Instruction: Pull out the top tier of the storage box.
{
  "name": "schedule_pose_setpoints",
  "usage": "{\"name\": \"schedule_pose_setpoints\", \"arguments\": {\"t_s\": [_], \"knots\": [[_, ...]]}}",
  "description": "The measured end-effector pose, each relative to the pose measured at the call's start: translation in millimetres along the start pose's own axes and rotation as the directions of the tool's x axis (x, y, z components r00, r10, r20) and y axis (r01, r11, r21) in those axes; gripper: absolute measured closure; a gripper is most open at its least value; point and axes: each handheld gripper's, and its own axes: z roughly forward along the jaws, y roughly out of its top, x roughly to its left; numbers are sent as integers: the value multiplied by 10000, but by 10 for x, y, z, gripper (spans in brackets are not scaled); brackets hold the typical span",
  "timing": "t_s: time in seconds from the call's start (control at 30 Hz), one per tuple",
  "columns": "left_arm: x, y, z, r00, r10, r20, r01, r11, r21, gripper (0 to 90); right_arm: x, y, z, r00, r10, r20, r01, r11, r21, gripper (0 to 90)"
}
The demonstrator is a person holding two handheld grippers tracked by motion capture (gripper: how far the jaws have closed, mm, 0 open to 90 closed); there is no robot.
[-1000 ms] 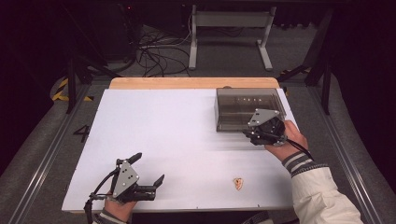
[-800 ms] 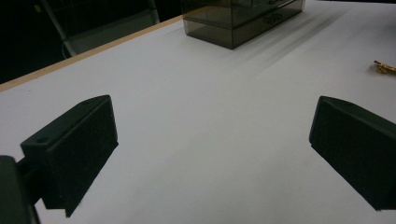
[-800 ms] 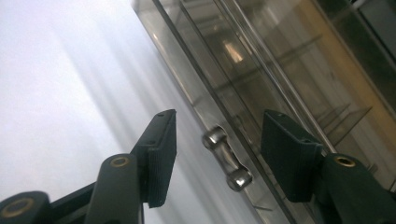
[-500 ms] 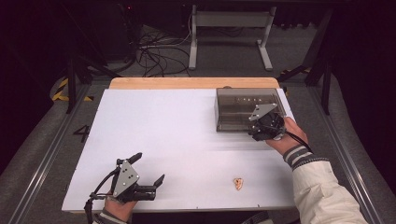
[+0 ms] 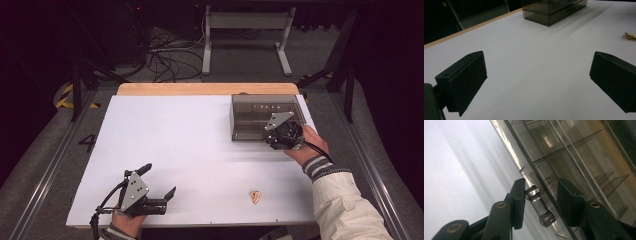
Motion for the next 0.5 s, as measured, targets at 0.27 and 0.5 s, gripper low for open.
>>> {"name": "schedule_pose_setpoints", "arguments": {"t_s": [0.27, 0.5], "knots": [[-6, -2, 3, 10000, -33, -2, 33, 10000, 12, 17, 74, 5, -111, 9999, -104, 12, 104, 9999, 61, 594], [-7, 2, 1, 10000, 15, 7, -15, 10000, -3, 16, 171, -1, -165, 9999, -162, 42, 162, 9998, 87, 601]]}}
